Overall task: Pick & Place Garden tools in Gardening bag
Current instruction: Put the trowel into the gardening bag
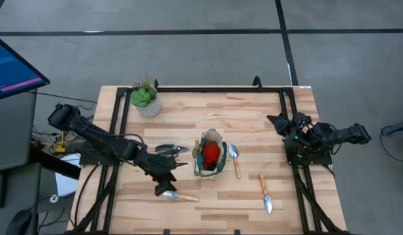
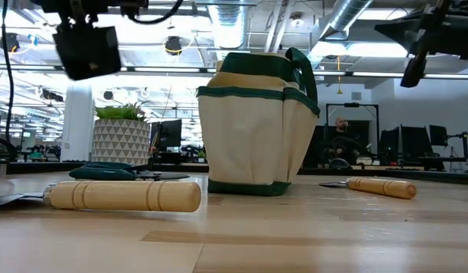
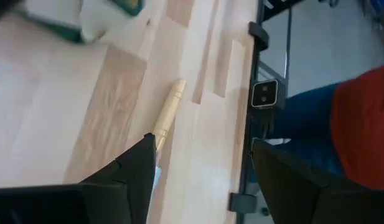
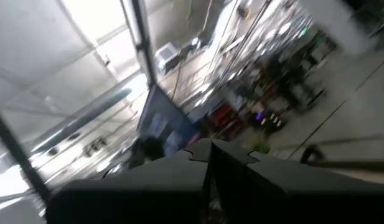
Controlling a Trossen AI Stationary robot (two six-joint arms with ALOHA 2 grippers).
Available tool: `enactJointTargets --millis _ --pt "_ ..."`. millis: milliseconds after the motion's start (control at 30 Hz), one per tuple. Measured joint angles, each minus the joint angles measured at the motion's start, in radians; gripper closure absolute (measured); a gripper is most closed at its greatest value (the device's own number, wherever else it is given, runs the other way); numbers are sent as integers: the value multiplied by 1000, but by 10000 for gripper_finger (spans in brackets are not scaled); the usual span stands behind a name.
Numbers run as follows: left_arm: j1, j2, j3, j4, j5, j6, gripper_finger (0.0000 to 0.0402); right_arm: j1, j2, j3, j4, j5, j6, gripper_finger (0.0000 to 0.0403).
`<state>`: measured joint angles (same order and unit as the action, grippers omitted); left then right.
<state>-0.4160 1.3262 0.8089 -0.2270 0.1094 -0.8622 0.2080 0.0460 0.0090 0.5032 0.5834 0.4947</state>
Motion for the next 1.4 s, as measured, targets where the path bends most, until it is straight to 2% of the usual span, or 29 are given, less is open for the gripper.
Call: enactJointTargets --millis 100,200,300,433,600,700,800,867,967,1067,1200,1400 --pt "0 -9 0 2 4 -93 183 24 0 8 -67 -55 82 400" --pt "0 -43 0 6 -1 -171 183 49 7 27 -111 -63 151 401" --pt "2 -95 0 9 -48 -226 183 70 30 43 -118 -63 155 401" --pt "2 -184 0 13 -167 -276 183 81 70 69 -71 -63 158 401" --pt "2 -294 0 10 -381 -280 183 75 92 84 30 -62 160 398" --pt "8 -342 0 10 -500 -279 183 63 90 84 31 -61 161 398" --pt "21 -379 0 9 -558 -257 183 57 90 84 -11 -62 158 398" --pt "34 -393 0 9 -568 -235 183 58 91 84 -93 -66 126 398" --pt "48 -399 0 8 -571 -213 183 61 96 101 -220 -178 153 398" --pt "53 -398 0 6 -570 -210 183 62 157 198 -413 -273 209 393" --pt "53 -398 -1 1 -565 -164 183 62 343 380 -780 -296 173 360" --pt "53 -398 -2 -2 -565 -157 183 47 651 604 -1191 -298 153 267"
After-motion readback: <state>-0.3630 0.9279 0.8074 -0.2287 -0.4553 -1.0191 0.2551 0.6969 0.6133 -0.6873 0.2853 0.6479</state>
